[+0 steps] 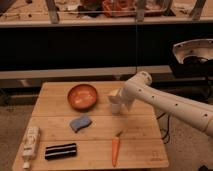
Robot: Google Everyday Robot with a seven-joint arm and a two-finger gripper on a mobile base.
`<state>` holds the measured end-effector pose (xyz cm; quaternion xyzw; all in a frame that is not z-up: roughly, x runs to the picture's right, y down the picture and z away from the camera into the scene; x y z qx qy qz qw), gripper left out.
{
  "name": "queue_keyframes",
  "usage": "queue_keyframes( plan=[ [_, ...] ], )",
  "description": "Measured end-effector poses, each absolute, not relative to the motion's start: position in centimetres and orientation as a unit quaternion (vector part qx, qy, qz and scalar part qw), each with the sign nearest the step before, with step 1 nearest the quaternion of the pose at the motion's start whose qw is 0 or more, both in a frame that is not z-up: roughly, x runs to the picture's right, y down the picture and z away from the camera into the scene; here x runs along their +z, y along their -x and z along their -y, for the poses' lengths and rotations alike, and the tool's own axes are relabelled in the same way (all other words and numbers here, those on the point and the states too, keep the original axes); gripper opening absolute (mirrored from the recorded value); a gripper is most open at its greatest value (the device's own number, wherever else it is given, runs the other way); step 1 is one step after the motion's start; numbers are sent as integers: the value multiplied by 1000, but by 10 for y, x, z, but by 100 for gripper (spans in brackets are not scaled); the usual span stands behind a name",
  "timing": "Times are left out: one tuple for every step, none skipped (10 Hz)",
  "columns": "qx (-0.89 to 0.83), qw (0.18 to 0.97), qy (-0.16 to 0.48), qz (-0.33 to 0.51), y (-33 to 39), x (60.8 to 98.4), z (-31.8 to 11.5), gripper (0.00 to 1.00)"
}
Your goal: Pick up the ceramic cup
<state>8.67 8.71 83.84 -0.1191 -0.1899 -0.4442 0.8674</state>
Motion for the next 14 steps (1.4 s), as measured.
queue_keyframes(
  plan=[
    [-446, 867, 119, 191, -86, 840, -88, 80],
    [-447, 866, 118, 191, -85, 842, -88, 80],
    [-448, 865, 118, 191, -85, 844, -89, 80],
    [-449, 865, 118, 192, -85, 846, -89, 80],
    [-449, 865, 118, 192, -85, 847, -91, 80],
    [-450, 864, 118, 192, -85, 848, -90, 80],
    [-451, 864, 118, 192, -84, 850, -91, 80],
    [-452, 863, 117, 193, -83, 851, -91, 80],
    [-453, 862, 117, 193, -83, 853, -92, 80],
    [-455, 861, 117, 193, -83, 854, -92, 80],
    [-455, 861, 117, 193, -83, 855, -92, 80],
    [-456, 861, 117, 193, -83, 855, -92, 80],
    [-456, 861, 117, 193, -84, 857, -93, 78],
    [-457, 860, 117, 194, -84, 860, -95, 70]
  ],
)
